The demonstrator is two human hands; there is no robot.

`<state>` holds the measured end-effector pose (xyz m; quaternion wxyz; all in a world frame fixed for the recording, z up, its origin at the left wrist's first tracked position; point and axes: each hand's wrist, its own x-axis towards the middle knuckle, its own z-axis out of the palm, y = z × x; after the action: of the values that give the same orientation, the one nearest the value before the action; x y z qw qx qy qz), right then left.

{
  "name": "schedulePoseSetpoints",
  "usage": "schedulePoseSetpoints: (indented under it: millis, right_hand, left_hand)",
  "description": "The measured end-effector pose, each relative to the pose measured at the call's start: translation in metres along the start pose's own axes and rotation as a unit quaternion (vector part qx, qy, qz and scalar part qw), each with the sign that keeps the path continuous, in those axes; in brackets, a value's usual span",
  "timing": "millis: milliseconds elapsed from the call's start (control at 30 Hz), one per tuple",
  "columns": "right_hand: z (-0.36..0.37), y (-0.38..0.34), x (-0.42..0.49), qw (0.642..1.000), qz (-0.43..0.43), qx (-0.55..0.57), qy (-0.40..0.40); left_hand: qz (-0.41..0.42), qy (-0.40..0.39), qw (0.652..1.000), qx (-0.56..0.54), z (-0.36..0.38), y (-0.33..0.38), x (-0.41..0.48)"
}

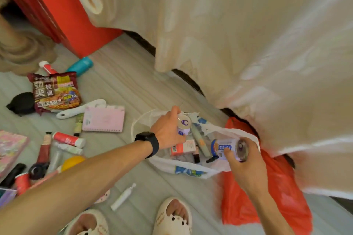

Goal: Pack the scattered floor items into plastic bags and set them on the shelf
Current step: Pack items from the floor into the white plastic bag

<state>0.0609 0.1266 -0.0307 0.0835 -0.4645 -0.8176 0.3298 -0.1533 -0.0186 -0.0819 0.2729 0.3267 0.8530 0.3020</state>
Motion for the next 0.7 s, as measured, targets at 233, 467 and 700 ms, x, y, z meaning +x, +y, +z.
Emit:
schedulePoseSetpoints:
  millis: [233, 467, 700]
  right_hand:
    - [0.030, 0.020, 0.009, 0.954, -0.067, -0.228, -0.185]
    - [0.057, 0.010, 0.017, 0.892, -0.054, -0.377, -0.244]
    - [0.065, 0.022, 0.018, 0.939, -0.097, -0.249, -0.218]
  left_hand:
    - [0.000, 0.011, 0.999, 0.054, 0.027, -0.008, 0.023]
    - [-0.003, 0.004, 0.998, 0.064, 0.031, -0.015, 0.036]
    - [-0.021, -0.068, 0.997, 0.027, 0.041, -0.027, 0.038]
